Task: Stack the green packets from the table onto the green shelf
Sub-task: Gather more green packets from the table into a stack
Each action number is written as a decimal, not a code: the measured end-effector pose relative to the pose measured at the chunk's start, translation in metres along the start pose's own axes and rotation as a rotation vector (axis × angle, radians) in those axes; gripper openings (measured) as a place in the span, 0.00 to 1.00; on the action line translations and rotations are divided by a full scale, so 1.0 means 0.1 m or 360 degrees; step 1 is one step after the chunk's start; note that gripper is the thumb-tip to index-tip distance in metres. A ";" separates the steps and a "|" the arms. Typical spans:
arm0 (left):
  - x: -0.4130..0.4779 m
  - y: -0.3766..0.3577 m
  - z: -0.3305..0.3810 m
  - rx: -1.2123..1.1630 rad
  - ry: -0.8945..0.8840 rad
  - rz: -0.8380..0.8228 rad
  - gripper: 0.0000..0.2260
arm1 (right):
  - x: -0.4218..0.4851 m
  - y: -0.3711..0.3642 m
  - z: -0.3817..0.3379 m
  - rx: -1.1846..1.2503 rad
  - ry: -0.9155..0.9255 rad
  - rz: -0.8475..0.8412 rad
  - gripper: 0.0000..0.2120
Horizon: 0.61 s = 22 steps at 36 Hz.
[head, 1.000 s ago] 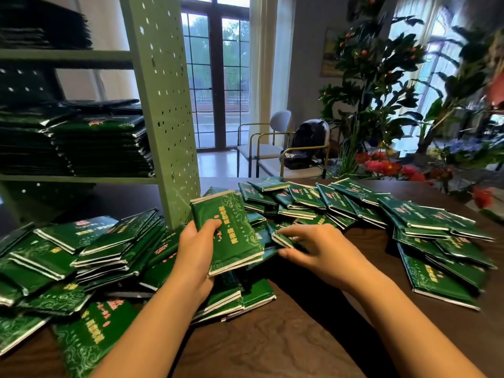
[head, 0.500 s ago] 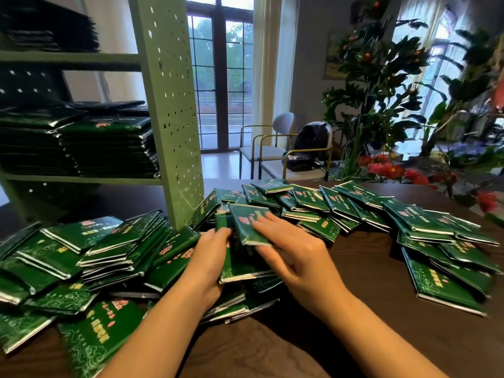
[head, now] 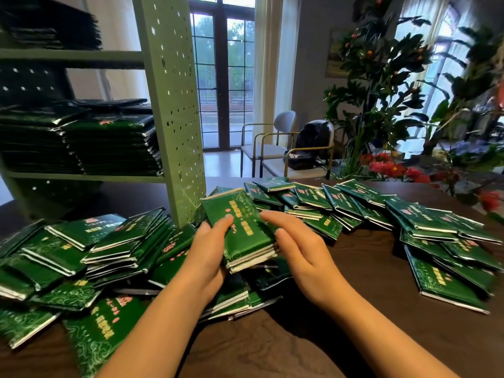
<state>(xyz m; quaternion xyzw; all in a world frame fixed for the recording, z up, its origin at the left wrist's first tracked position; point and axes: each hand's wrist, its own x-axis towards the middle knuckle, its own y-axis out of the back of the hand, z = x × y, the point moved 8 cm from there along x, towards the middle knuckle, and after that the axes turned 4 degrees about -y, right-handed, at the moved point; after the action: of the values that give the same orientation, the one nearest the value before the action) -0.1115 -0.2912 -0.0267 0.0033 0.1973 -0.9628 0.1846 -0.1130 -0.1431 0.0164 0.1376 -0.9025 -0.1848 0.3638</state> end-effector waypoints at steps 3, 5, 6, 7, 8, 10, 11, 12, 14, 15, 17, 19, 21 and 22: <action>0.03 0.08 0.09 -0.0105 -0.0040 0.0077 0.13 | 0.01 0.07 0.21 -0.0196 -0.0274 0.0067 0.20; 0.05 0.13 0.13 -0.0165 -0.0066 0.0133 0.13 | 0.00 0.07 0.39 -0.0402 -0.0475 0.0022 0.18; 0.05 0.15 0.14 -0.0197 -0.0070 0.0149 0.13 | -0.02 0.06 0.46 -0.0513 -0.0566 -0.0031 0.19; 0.05 0.16 0.15 -0.0230 -0.0072 0.0156 0.12 | -0.04 0.02 0.53 -0.0617 -0.0663 -0.0111 0.21; 0.05 0.18 0.15 -0.0255 -0.0068 0.0164 0.12 | -0.07 -0.01 0.59 -0.0722 -0.0763 -0.0202 0.23; 0.05 0.21 0.15 -0.0291 -0.0053 0.0190 0.13 | -0.09 -0.06 0.64 -0.0939 -0.0897 -0.0324 0.25; 0.06 0.23 0.14 -0.0305 -0.0044 0.0212 0.14 | -0.07 -0.08 0.64 -0.1021 -0.0922 -0.0337 0.27; 0.07 0.25 0.13 -0.0311 -0.0032 0.0238 0.15 | -0.06 -0.11 0.63 -0.1075 -0.0935 -0.0333 0.29; 0.07 0.27 0.11 -0.0313 -0.0012 0.0279 0.16 | -0.02 -0.16 0.61 -0.1156 -0.0940 -0.0330 0.34; 0.07 0.28 0.11 -0.0327 -0.0004 0.0290 0.17 | -0.01 -0.20 0.60 -0.1199 -0.0922 -0.0345 0.36; 0.06 0.30 0.11 -0.0361 0.0007 0.0316 0.17 | -0.01 -0.24 0.60 -0.1188 -0.0916 -0.0402 0.38; 0.06 0.31 0.12 -0.0375 0.0013 0.0325 0.17 | -0.03 -0.24 0.64 -0.0970 -0.0972 -0.0439 0.39; 0.07 0.32 0.11 -0.0368 0.0020 0.0329 0.17 | -0.04 -0.20 0.68 -0.0661 -0.1013 -0.0415 0.40; 0.07 0.33 0.10 -0.0358 0.0025 0.0327 0.17 | -0.05 -0.16 0.67 -0.0536 -0.1016 -0.0378 0.40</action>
<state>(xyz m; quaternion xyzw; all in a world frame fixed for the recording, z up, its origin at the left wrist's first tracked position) -0.1062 -0.3255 -0.0301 0.0103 0.3041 -0.9105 0.2800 -0.1554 -0.1400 -0.0387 0.1151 -0.9051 -0.4052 0.0577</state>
